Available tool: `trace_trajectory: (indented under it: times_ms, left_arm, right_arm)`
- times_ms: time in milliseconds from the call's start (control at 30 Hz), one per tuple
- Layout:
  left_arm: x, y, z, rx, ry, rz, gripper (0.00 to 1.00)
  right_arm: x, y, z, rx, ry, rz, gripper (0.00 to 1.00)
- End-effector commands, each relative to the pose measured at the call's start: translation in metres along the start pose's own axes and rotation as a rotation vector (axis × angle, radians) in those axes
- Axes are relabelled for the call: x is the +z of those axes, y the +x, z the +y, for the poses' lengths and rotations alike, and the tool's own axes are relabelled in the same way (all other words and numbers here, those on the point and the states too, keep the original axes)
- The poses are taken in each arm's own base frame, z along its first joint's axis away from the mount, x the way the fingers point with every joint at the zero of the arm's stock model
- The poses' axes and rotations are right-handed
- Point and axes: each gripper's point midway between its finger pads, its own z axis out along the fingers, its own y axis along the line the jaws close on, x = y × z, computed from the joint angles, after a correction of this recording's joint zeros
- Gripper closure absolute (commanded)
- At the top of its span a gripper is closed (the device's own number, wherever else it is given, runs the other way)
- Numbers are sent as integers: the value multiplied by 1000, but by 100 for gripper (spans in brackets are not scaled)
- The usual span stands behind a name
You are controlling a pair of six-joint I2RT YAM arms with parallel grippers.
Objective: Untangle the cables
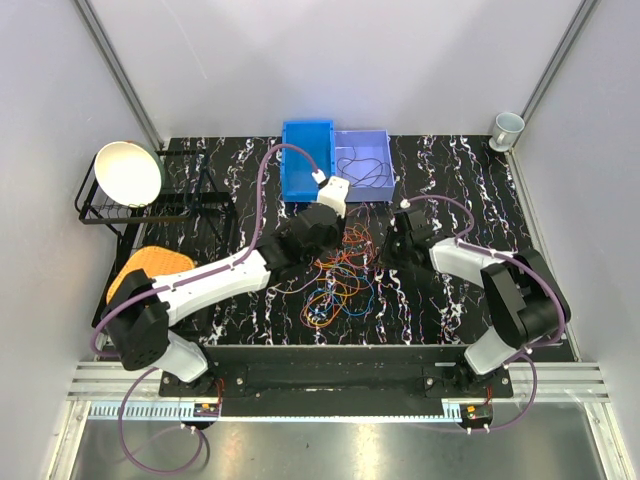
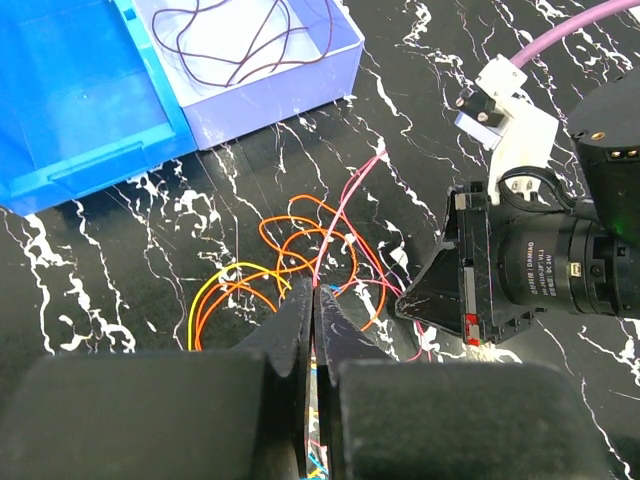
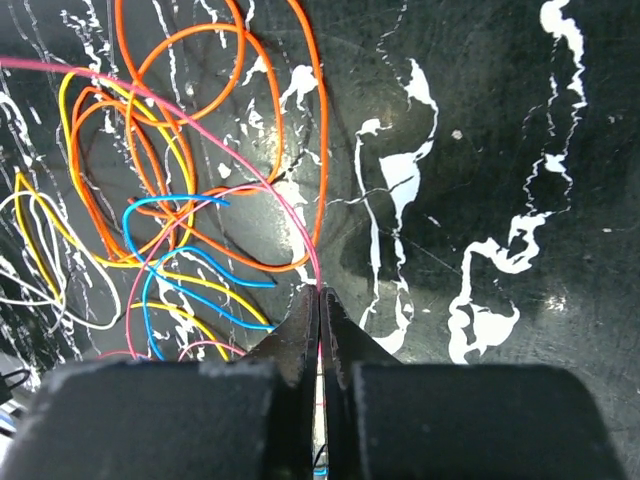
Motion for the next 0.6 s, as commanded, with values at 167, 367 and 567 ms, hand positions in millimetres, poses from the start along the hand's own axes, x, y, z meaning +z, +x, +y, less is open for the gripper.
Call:
trace_trajectory:
  times_ms: [167, 367, 567]
  left_arm:
    - [-35, -18, -3, -80, 16, 82, 36]
    - [-85, -27, 25, -131, -61, 101, 1]
    - [-143, -16, 57, -178, -105, 112, 1]
  right_arm:
    - [-99, -76, 89, -47, -216, -224, 100]
    - [-193, -135, 157, -73, -367, -408, 100]
    - [-254, -177, 213, -105, -506, -514, 100]
